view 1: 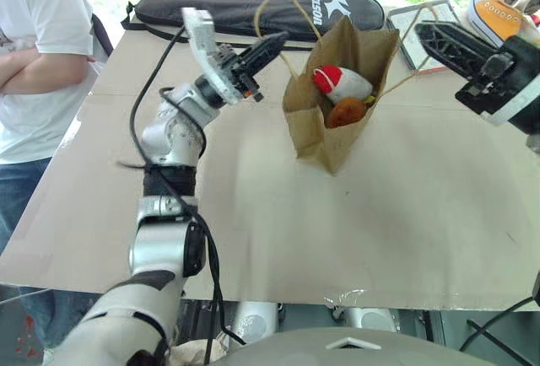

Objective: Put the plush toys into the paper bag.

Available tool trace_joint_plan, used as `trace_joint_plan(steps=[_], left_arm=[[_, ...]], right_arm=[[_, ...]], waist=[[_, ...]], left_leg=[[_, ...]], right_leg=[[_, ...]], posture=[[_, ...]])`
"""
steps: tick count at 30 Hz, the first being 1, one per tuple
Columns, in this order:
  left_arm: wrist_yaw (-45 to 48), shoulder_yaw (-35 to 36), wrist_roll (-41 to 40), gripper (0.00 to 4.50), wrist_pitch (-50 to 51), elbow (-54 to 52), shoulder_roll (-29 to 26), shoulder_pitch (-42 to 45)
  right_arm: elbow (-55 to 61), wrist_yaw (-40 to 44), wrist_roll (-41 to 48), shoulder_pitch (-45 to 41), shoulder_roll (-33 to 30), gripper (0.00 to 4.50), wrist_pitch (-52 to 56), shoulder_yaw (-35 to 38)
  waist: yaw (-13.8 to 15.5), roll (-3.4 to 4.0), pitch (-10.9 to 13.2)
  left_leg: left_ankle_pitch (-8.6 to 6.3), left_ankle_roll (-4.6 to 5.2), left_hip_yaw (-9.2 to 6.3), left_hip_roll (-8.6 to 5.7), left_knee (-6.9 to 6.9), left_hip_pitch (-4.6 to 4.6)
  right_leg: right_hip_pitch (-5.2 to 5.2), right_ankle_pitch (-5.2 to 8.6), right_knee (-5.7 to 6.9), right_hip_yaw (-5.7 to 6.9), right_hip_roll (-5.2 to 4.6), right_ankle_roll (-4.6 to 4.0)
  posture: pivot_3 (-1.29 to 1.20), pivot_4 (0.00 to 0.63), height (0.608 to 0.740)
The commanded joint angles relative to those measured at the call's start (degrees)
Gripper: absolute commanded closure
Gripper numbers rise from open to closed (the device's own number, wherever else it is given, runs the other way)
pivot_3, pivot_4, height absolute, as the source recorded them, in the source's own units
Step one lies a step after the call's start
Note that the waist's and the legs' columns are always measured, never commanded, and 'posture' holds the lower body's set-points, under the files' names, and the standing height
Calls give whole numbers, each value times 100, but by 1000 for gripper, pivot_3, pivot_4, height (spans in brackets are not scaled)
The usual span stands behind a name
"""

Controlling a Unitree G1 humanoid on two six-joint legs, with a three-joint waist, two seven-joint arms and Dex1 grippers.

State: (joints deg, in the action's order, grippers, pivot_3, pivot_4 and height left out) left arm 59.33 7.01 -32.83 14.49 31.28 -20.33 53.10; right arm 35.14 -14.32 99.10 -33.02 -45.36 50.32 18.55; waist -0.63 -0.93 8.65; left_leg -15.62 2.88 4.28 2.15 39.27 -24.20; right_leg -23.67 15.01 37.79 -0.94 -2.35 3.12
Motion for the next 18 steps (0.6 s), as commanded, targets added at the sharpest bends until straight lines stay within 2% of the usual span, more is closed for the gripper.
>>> trace_joint_plan(steps=[1,7,10,14,15,17,18], left_arm=[[546,-241,560,4500,-753,660,-98,347],[1015,-249,913,4500,-1304,1349,-197,695],[1441,-283,978,4500,-1401,1492,-197,905],[1749,-137,862,4500,-1055,1482,-337,1006],[1836,-92,804,4159,-889,1416,-416,976],[1947,9,722,3513,-599,1349,-609,930],[1914,62,666,2901,-417,1231,-692,863]], right_arm=[[459,136,-372,263,-165,4435,-80,-306],[758,108,-538,371,-131,4435,-447,-612],[1005,973,-1291,947,-499,3637,-383,-403],[1105,1502,-1579,1195,-937,1740,-431,-169],[1120,1715,-1488,1346,-1107,1349,-401,65],[1125,1994,-1308,1565,-1404,1330,-318,456],[1102,2223,-1225,1776,-1549,1330,-251,796]], waist=[[3,-1,1],[-2,-4,3],[44,-6,3],[47,-5,4],[42,-5,3],[24,-7,4],[2,-8,5]], left_leg=[[-2,3,1,0,0,-2],[4,-7,1,3,13,-54],[3,-6,-5,2,12,-55],[2,-3,-1,-1,13,-57],[2,-3,-2,0,14,-57],[2,-3,-4,1,14,-54],[2,-3,-5,4,14,-53]], right_leg=[[0,0,-3,-1,0,0],[-41,-1,-8,2,-6,1],[-40,0,-10,8,-6,1],[-39,0,-13,3,-7,2],[-39,0,-13,5,-7,2],[-38,0,-10,6,-6,2],[-38,0,-8,6,-3,2]], posture=[[0,150,740],[0,150,740],[0,150,740],[0,150,740],[0,150,740],[0,150,740],[0,150,740]])
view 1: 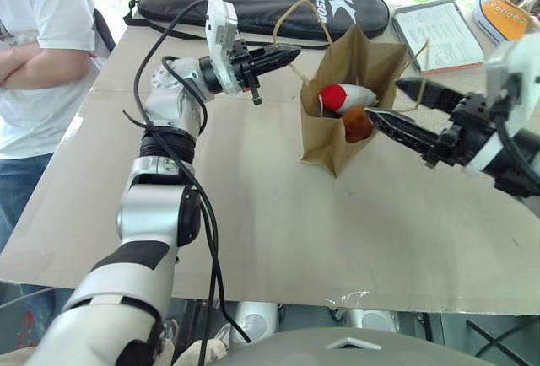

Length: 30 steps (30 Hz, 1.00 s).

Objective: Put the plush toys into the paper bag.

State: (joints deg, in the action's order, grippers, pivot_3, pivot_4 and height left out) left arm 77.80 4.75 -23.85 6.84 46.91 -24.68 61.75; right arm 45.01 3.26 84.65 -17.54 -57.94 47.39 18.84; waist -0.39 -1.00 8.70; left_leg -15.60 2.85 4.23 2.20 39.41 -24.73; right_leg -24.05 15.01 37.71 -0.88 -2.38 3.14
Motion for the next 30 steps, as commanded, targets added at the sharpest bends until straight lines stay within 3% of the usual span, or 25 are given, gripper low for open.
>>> trace_joint_plan(steps=[1,4,5,7,11,14,16,18,20,25,30], left_arm=[[26,337,-281,2609,508,-461,-330,-79],[31,536,-547,1253,1184,-1045,-655,-504],[-7,611,-697,605,1497,-1372,-742,-741],[-121,695,-934,43,1970,-2095,-860,-1285],[-640,693,-1290,43,2595,-3715,-809,-2408],[-1080,532,-1394,0,2888,-4593,-674,-2801],[-1317,410,-1330,0,2919,-4884,-586,-2955],[-1544,165,-1130,0,2747,-5103,-404,-3134],[-1689,-98,-1031,0,2690,-5310,-239,-3253],[-2045,-659,-696,0,2630,-5409,-16,-3236],[-2275,-1039,-385,0,2446,-5544,122,-3233]], right_arm=[[95,651,264,411,-407,1330,102,1056],[3,1118,445,888,-728,1330,357,1940],[-48,1270,566,1061,-779,1330,451,2266],[-127,1510,671,1414,-817,1330,641,2789],[-117,1971,341,2107,-691,1330,825,3232],[-201,1858,-25,2065,-660,2663,614,2594],[-35,2076,-735,2201,-741,3667,590,1992],[33,2157,-1862,2210,-630,4461,254,894],[-201,2037,-2731,1810,-250,4461,-138,-150],[-1074,2233,-4205,571,678,4461,-711,-1874],[-1812,2663,-4738,-225,1593,4461,-1047,-2532]], waist=[[-21,-1,0],[-31,-1,0],[-36,-1,0],[-36,0,0],[18,-4,-2],[72,-5,-2],[103,-7,-3],[112,-7,-8],[107,-11,-11],[53,-8,-9],[67,-7,-9]], left_leg=[[0,-1,-1,2,0,1],[1,-2,-2,4,-1,2],[1,-2,-2,5,0,4],[1,-3,-2,5,-1,6],[2,-4,-11,6,3,13],[2,-4,-16,-2,18,15],[1,-3,-16,-5,30,15],[0,-1,-14,-6,33,27],[0,-1,-8,-7,33,38],[1,-3,-6,-2,43,33],[1,-2,-11,1,43,26]], right_leg=[[0,0,1,0,2,0],[0,0,3,-1,1,0],[2,0,4,-1,1,0],[4,0,4,-2,0,0],[21,0,5,-1,-12,0],[28,-1,13,-2,-23,1],[29,-2,18,-1,-24,3],[41,-3,18,0,-22,4],[46,-3,19,0,-18,5],[35,-3,25,-8,3,4],[32,-2,22,-6,11,3]], posture=[[0,150,740],[0,150,740],[0,150,740],[0,150,740],[0,150,740],[0,150,740],[0,150,740],[0,150,740],[0,150,740],[0,150,740],[0,150,740]])
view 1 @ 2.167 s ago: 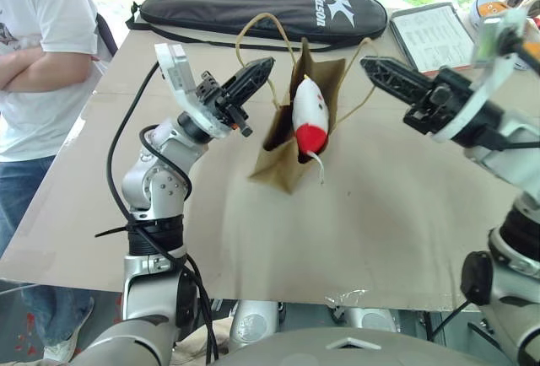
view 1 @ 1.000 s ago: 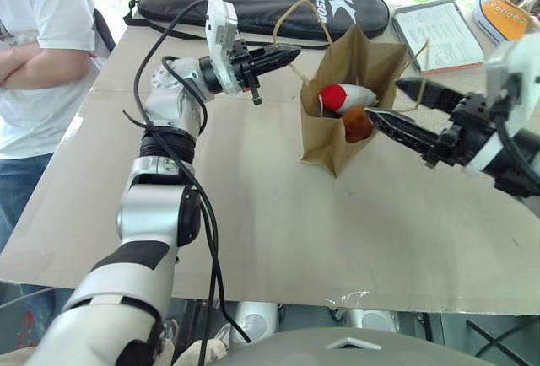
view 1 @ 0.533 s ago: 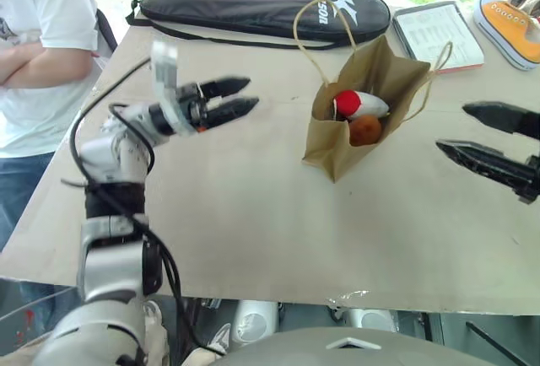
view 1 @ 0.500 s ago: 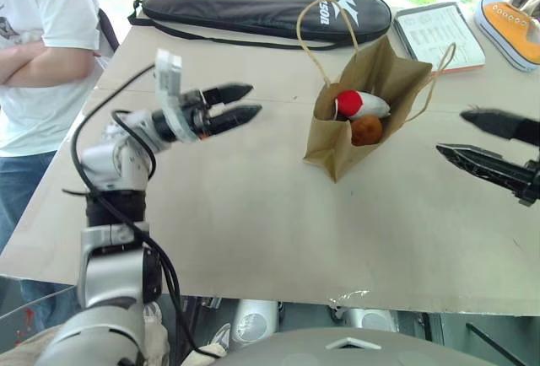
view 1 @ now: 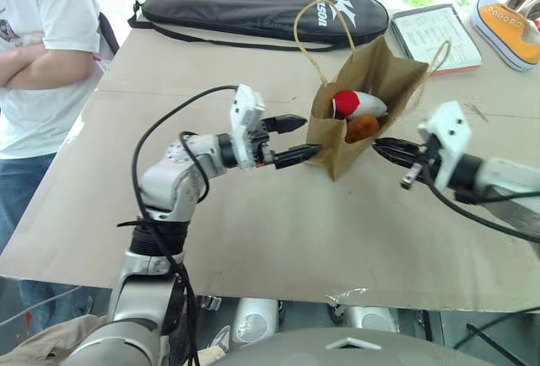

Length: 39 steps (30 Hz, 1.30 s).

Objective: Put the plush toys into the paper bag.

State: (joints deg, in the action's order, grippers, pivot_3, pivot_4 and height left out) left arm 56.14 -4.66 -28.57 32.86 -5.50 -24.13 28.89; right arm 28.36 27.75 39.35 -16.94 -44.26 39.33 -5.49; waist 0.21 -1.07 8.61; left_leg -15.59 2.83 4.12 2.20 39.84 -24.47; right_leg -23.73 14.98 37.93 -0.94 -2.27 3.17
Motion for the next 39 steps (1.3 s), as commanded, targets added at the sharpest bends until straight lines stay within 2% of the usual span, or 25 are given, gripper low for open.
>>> trace_joint_plan(steps=[1,6,12,18,21,22,23,27,29,33,34,35,37,39], left_arm=[[-157,-121,95,0,-155,-332,89,53],[-856,-220,408,0,-376,-526,451,42],[-1447,-360,941,0,-977,-410,799,-176],[-1913,-495,1492,0,-1790,302,1244,-46],[-1983,-488,1582,646,-2180,687,1453,65],[-1989,-484,1614,1186,-2327,796,1510,89],[-1972,-469,1601,1510,-2423,871,1556,102],[-1797,-354,1473,3600,-2619,1096,1588,165],[-1236,-203,1156,4442,-2742,1238,1417,257],[365,54,535,4442,-2910,1578,725,496],[807,109,408,4500,-2946,1719,521,576],[1248,176,282,4500,-2981,1894,333,686],[1975,254,140,4500,-3012,2306,27,947],[2486,296,145,4500,-3066,2772,-185,1227]], right_arm=[[-221,258,-278,-366,328,4461,-248,-131],[-681,454,-585,-743,935,4461,-335,-400],[-914,611,-866,-841,1326,4461,-358,-431],[-877,656,-899,-785,1516,4461,-248,-293],[-656,656,-869,-627,1462,4500,-123,-228],[-501,631,-837,-529,1418,4500,-62,-178],[-339,595,-788,-435,1391,4500,1,-109],[335,494,-601,-80,1306,4500,197,145],[1015,533,-602,467,1218,4500,-77,338],[1662,656,-333,1250,805,4500,22,1062],[1742,687,-282,1435,699,3968,16,1288],[1812,727,-233,1644,595,3761,-6,1552],[1894,829,-80,2068,453,2661,-51,2115],[1925,963,-4,2493,350,1899,-99,2607]], waist=[[13,1,1],[55,1,0],[56,1,0],[63,2,-1],[60,2,-1],[60,2,-1],[65,3,-1],[58,3,-1],[60,3,-1],[30,4,-1],[28,4,-1],[39,4,-1],[43,4,-2],[82,4,-1]], left_leg=[[0,0,1,0,0,-5],[0,0,0,1,2,-15],[0,0,0,-1,4,-15],[0,0,1,-3,5,-13],[0,1,0,-4,5,-14],[0,0,0,-4,5,-14],[0,0,-2,-3,5,-14],[0,1,-2,-3,5,-15],[-1,1,-3,-2,5,-15],[-1,1,-5,-1,4,-17],[0,1,-3,-1,6,-12],[0,1,-1,-2,7,-10],[-1,1,-1,-2,8,-4],[-2,3,-2,-5,8,-2]], right_leg=[[-5,0,0,-1,0,0],[-12,-1,2,0,-4,0],[-10,-1,3,1,-5,0],[-8,-1,5,2,-7,0],[-9,-1,4,3,-8,0],[-9,-1,4,4,-8,0],[-9,-1,4,6,-8,0],[-9,-1,4,5,-9,0],[-9,-1,5,7,-9,0],[-10,-1,3,11,-7,0],[-8,-1,4,9,-7,0],[-5,-1,6,8,-7,0],[-1,-1,5,9,-5,0],[4,-1,4,10,-4,0]], posture=[[0,150,740],[0,150,740],[0,150,740],[0,150,740],[0,150,740],[0,150,740],[0,150,740],[0,150,740],[0,150,740],[0,150,740],[0,150,740],[0,150,740],[0,150,740],[0,150,740]])
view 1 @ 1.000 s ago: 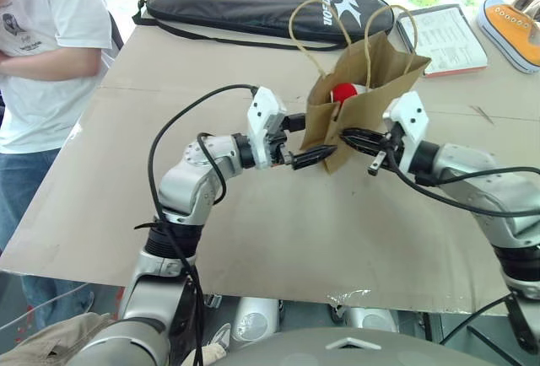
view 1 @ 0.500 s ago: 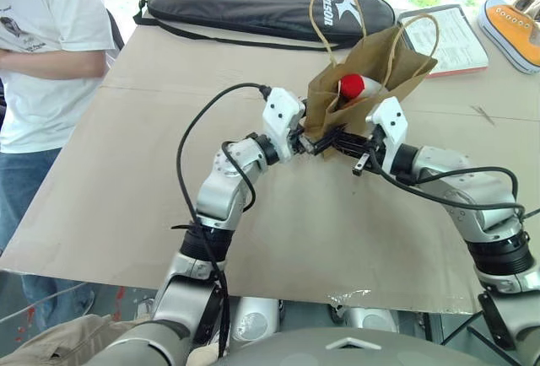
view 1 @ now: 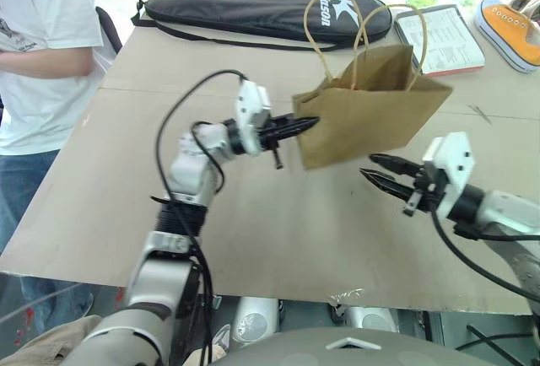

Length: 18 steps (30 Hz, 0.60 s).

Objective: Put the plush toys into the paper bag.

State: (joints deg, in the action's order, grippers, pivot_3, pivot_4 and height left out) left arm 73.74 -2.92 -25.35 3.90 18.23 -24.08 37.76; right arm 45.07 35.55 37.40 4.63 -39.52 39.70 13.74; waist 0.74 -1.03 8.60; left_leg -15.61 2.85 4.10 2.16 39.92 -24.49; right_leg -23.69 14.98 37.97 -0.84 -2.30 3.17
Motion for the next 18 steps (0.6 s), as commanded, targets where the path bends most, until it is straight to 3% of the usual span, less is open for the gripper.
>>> trace_joint_plan(steps=[1,4,10,17,18], left_arm=[[923,126,-142,4500,-214,614,-252,462],[1349,85,-32,4500,-402,1013,-319,666],[1745,13,165,4500,-728,1241,-280,766],[1855,-54,509,4500,-976,1995,-440,1049],[1870,-98,521,4154,-994,1996,-487,1010]], right_arm=[[260,227,214,515,-169,1334,-150,871],[225,95,316,657,-112,82,-168,1139],[327,-70,351,763,-38,82,-84,865],[505,320,631,1381,-196,82,-208,1281],[499,409,583,1509,-243,15,-246,1356]], waist=[[21,-1,0],[9,-1,0],[-3,-1,0],[7,-1,0],[5,-2,0]], left_leg=[[0,0,-7,-3,1,-7],[-2,4,-4,-4,6,-9],[-14,23,-4,-1,13,-8],[-19,32,-2,-1,20,-12],[-20,33,-2,-1,20,-13]], right_leg=[[1,0,-5,10,1,0],[1,0,-7,3,1,1],[0,0,-1,-2,13,0],[1,0,-4,-6,13,1],[1,0,-4,-7,12,1]], posture=[[0,150,740],[0,150,740],[0,150,740],[0,150,740],[0,150,740]])
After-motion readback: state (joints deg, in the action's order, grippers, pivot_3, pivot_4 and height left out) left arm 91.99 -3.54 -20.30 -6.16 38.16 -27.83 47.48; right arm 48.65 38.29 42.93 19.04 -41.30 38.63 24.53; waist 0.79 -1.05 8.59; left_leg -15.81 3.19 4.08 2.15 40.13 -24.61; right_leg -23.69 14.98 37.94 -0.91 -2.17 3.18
